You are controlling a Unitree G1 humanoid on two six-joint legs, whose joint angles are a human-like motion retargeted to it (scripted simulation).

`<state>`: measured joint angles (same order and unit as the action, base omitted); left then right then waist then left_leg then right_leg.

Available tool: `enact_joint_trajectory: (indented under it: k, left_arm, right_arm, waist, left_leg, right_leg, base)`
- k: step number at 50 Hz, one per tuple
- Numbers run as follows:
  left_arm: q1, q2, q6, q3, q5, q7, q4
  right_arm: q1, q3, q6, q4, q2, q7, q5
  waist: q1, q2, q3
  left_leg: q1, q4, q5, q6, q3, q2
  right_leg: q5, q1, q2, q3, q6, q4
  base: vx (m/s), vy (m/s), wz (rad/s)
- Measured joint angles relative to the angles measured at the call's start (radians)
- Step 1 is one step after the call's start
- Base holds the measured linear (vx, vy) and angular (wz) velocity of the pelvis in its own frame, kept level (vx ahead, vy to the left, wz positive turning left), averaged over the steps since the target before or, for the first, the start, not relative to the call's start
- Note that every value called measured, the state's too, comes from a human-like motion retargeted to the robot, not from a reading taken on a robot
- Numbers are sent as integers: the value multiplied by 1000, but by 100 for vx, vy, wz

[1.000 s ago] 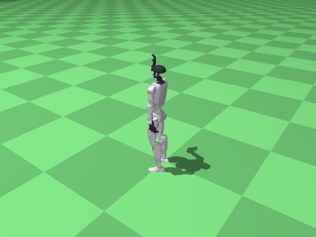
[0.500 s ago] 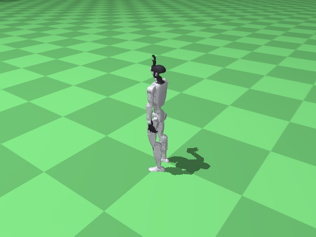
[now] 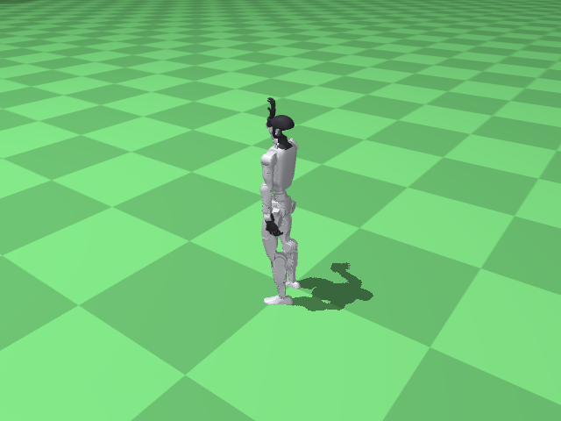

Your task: Upper body actions

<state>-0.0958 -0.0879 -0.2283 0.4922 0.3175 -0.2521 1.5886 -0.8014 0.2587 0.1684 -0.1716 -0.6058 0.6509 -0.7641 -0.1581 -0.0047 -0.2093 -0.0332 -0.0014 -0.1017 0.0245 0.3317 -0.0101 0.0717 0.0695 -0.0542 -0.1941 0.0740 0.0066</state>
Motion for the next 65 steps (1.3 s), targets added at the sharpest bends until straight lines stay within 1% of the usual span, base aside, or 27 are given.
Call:
enact_joint_trajectory:
  k: [5,10,13,16,18,20,25,28,33,37,40,45,48,50,51,54,57,61,65]
  left_arm:
    - [-4,1,-3,6,-3,2,3]
    - [-4,2,1,4,-2,0,-2]
    - [-2,0,2,-1,4,0,-5]
    - [0,-2,2,-3,3,-2,-5]
    - [2,-3,1,-3,-1,-2,-4]
    - [4,-5,1,-5,-4,-2,-4]
    - [7,-9,2,-10,-1,0,-6]
    - [11,-10,1,-11,0,0,-6]
    - [15,-12,2,-15,-5,1,-9]
    - [22,-9,3,-19,-3,2,-12]
    - [23,-6,4,-19,-3,3,-14]
    - [20,1,6,-14,-5,4,-12]
    - [17,1,8,-13,-4,5,-11]
    - [16,-3,8,-11,-4,5,-9]
    - [15,-1,8,-10,-7,6,-8]
    - [11,0,7,-7,-11,6,-7]
    - [7,1,5,-6,-12,3,-7]
    - [4,2,3,-11,-10,0,-8]
    - [4,1,0,-16,-10,-4,-10]
  right_arm:
    - [39,132,-110,76,140,18,116]
    - [44,211,-154,139,246,24,317]
    - [46,222,-157,148,246,23,365]
    - [53,202,-164,130,210,37,311]
    - [53,173,-151,108,177,40,260]
    - [49,134,-118,85,141,33,217]
    - [16,-2,13,22,21,24,100]
    - [-16,-84,66,-30,-69,40,-16]
    - [-61,-168,77,-112,-168,57,-162]
    - [-68,-169,86,-118,-179,70,-159]
    - [-46,-125,69,-79,-152,62,-130]
    - [16,-4,18,27,-62,51,-30]
    - [53,69,-32,81,-2,57,57]
    - [90,131,-63,113,36,65,157]
    - [106,152,-64,121,53,59,196]
    - [169,211,-43,129,92,17,300]
    - [257,252,-12,123,117,-16,357]
    - [420,261,27,114,154,-45,337]
    - [598,214,87,177,207,-61,246]
  waist:
    - [4,-4,-2]
    - [5,-5,0]
    - [5,-7,2]
    - [5,-8,2]
    - [6,-9,2]
    - [7,-10,3]
    - [9,-10,3]
    - [10,-10,4]
    - [15,-17,14]
    - [24,-21,25]
    - [28,-23,27]
    - [18,-22,26]
    - [12,-21,26]
    - [16,-22,30]
    - [18,-20,32]
    - [22,-14,39]
    - [22,-6,49]
    - [16,5,62]
    - [6,12,74]
  left_leg:
    - [3,0,-1,-1,0,0]
    - [6,0,-1,-2,-1,1]
    - [6,1,-1,-2,-4,1]
    - [5,1,0,-2,-4,2]
    - [4,1,0,-2,-4,2]
    - [5,1,0,-2,-3,2]
    - [5,0,0,-2,-1,1]
    - [4,0,1,-1,0,0]
    - [9,1,2,-1,-1,1]
    - [15,2,2,-1,-1,0]
    - [17,2,3,-1,-2,0]
    - [18,0,3,-3,-14,3]
    - [16,1,3,-3,-19,4]
    - [15,2,3,-3,-16,3]
    - [16,3,3,-3,-14,3]
    - [17,3,3,-3,-6,2]
    - [20,3,3,-3,1,2]
    - [20,3,2,-3,8,-1]
    - [20,3,4,-2,10,-3]
  right_leg:
    - [0,-3,0,-1,0,0]
    - [1,-7,1,-4,0,-1]
    - [1,-8,0,-5,1,-1]
    - [0,-7,-1,-6,1,-2]
    - [0,-7,-2,-6,1,-2]
    - [-1,-7,-2,-5,1,-1]
    - [-2,-4,-1,-1,2,0]
    - [-3,-3,-1,0,2,0]
    - [-4,-9,-1,-1,1,0]
    - [-5,-15,-1,-1,1,0]
    - [-4,-19,-2,-3,1,0]
    - [-2,-23,-2,-16,1,-1]
    - [-1,-23,-4,-20,2,-1]
    - [-3,-22,-4,-16,2,-1]
    - [-3,-22,-4,-14,2,-1]
    - [-6,-21,-2,-4,3,-1]
    - [-9,-18,-1,3,3,-1]
    - [-13,-13,1,11,4,-1]
    - [-16,-12,3,14,5,-2]
  base:
    - [0,0,0]
    - [0,0,0]
    - [0,0,0]
    - [0,0,0]
    - [0,0,0]
    - [0,0,0]
    - [0,0,0]
    - [0,0,0]
    - [0,0,0]
    - [0,0,0]
    - [0,0,0]
    - [0,0,0]
    - [0,0,0]
    - [0,0,0]
    - [0,0,0]
    - [1,2,-19]
    - [0,0,0]
    - [0,0,0]
    - [0,0,0]
